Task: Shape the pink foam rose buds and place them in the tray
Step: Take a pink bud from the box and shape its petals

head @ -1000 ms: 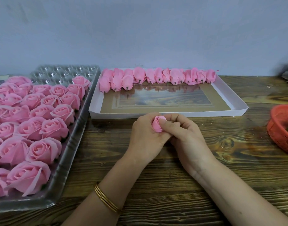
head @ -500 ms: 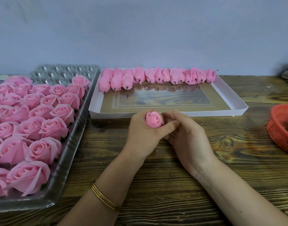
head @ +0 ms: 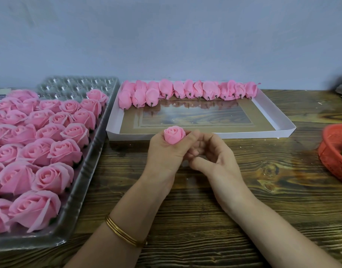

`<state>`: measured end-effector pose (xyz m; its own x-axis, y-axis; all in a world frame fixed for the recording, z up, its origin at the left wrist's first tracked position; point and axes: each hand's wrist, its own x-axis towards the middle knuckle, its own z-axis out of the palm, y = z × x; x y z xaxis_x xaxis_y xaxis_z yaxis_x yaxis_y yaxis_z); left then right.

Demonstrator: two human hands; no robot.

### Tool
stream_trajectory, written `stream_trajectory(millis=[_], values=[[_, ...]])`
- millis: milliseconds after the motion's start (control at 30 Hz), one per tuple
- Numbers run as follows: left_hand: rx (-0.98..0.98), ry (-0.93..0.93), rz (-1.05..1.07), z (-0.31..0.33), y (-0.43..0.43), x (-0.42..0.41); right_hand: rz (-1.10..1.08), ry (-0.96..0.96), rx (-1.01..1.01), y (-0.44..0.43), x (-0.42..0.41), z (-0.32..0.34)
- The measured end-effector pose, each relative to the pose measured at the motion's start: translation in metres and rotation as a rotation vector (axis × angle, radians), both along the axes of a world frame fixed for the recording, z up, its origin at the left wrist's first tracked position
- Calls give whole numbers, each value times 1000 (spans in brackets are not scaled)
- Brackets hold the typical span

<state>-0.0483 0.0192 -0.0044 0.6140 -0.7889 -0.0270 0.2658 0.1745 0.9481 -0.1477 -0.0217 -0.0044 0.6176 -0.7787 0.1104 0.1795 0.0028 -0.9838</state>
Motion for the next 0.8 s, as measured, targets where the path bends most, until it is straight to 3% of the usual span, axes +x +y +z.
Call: stream_trajectory(millis=[333,533,800], values=[[-32,-25,-6,4,2,-6,-157,219,-248,3,3,-7],[-44,90,-43,2,0,-8,-73,155,-280,0,3,-9],[-45,73,-163,7,5,-2,55,74,-192,-10,-1,-6]])
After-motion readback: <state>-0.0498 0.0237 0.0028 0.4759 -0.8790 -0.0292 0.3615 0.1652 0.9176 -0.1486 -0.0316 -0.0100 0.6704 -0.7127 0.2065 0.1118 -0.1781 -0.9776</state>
